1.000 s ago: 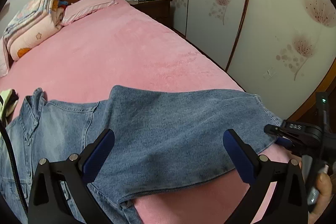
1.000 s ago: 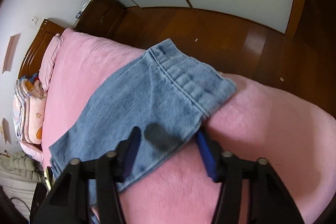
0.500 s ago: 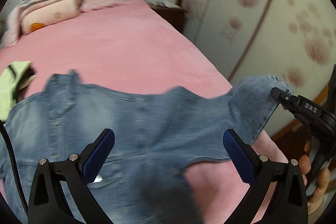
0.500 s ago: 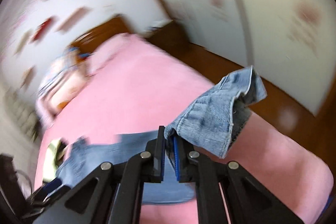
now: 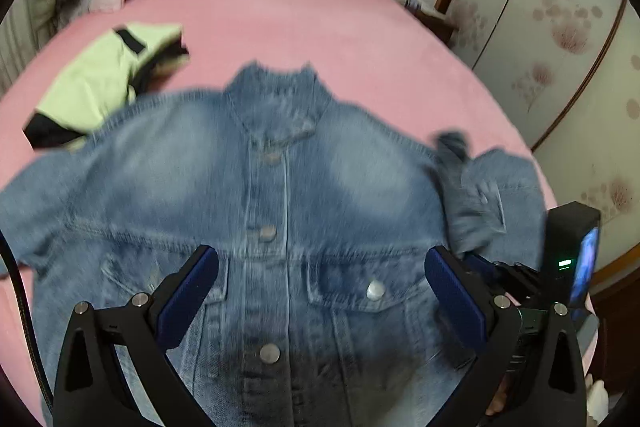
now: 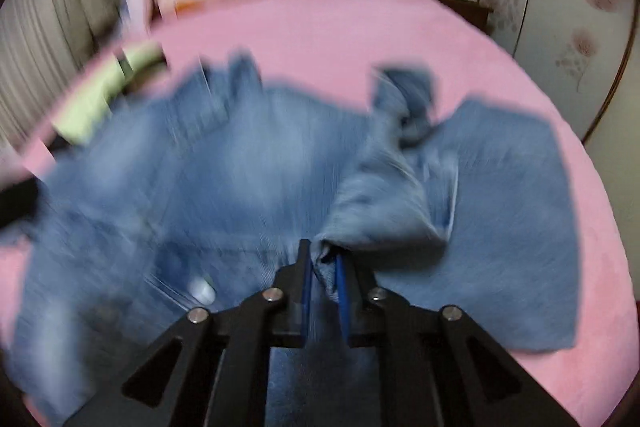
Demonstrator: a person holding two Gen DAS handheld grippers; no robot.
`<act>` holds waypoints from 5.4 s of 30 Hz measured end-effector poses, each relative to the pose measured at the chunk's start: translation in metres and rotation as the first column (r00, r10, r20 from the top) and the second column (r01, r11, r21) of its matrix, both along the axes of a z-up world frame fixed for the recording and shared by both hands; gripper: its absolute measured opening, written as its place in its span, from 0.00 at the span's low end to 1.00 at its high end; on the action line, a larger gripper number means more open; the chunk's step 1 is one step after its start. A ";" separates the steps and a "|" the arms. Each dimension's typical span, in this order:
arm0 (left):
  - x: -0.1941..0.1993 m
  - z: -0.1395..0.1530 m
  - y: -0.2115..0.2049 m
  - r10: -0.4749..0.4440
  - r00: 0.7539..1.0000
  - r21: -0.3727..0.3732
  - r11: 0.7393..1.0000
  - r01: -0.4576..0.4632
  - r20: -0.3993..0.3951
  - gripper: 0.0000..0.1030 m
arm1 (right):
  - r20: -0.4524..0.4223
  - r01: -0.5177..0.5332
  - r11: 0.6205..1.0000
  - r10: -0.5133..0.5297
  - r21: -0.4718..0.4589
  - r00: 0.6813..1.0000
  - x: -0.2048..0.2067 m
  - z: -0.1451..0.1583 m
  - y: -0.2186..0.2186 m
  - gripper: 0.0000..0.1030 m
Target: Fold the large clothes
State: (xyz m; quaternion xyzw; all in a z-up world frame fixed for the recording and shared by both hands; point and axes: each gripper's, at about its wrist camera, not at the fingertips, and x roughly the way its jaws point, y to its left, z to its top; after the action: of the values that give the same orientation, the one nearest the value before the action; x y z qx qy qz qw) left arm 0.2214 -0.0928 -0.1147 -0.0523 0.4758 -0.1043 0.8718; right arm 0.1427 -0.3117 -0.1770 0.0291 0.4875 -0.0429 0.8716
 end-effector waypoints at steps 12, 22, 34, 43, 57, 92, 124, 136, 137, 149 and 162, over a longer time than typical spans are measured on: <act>0.017 -0.053 -0.034 -0.157 0.980 -0.218 0.968 0.128 -0.122 0.99 | 0.095 -0.019 0.997 0.013 0.068 0.995 -0.064 0.033 0.001 0.43; 0.059 -0.106 -0.060 -0.191 0.943 -0.444 0.895 0.053 -0.271 0.74 | 0.108 0.074 0.968 -0.102 0.242 0.989 -0.114 0.026 -0.018 0.43; 0.070 -0.119 -0.103 -0.219 0.929 -0.488 0.872 0.049 -0.299 0.29 | 0.053 0.134 0.943 -0.157 0.304 0.986 -0.115 0.004 -0.035 0.43; 0.058 -0.040 -0.143 -0.211 0.975 -0.237 0.953 0.190 -0.066 0.10 | 0.046 0.148 0.948 -0.168 0.283 0.985 -0.117 0.005 -0.036 0.43; 0.067 0.109 -0.051 -0.104 0.964 -0.202 0.967 0.155 0.244 0.10 | 0.038 0.287 0.905 -0.314 0.313 0.949 -0.073 0.009 -0.090 0.43; 0.128 -0.050 0.150 0.135 0.981 -0.243 0.956 -0.165 -0.136 0.79 | 0.053 0.027 0.997 -0.024 -0.066 0.998 -0.048 0.061 -0.024 0.56; 0.116 -0.055 0.118 0.097 0.995 0.062 0.993 -0.098 0.027 0.14 | -0.081 0.279 0.960 -0.277 0.020 0.958 0.119 -0.023 -0.114 0.04; 0.126 -0.068 0.127 0.137 0.987 0.070 0.989 -0.131 -0.085 0.47 | -0.046 0.304 0.952 -0.305 -0.010 0.951 0.099 -0.006 -0.114 0.04; 0.121 -0.060 0.129 0.145 0.987 0.063 0.988 -0.140 -0.074 0.49 | -0.032 0.287 0.958 -0.286 0.019 0.958 0.094 0.003 -0.110 0.09; 0.052 -0.048 0.089 0.042 0.999 -0.004 0.999 -0.042 -0.031 0.50 | 0.016 -0.036 0.999 0.035 0.041 0.999 0.017 0.013 0.011 0.38; 0.050 -0.087 0.066 0.020 0.997 0.115 0.993 -0.011 -0.081 0.59 | -0.064 0.191 0.969 -0.203 -0.159 0.977 -0.002 -0.039 -0.040 0.50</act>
State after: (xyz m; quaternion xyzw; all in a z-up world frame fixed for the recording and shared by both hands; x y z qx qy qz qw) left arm 0.2712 -0.0271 -0.2020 -0.0099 0.5158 -0.0679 0.8539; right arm 0.1405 -0.3512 -0.2158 0.0091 0.5120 -0.1675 0.8424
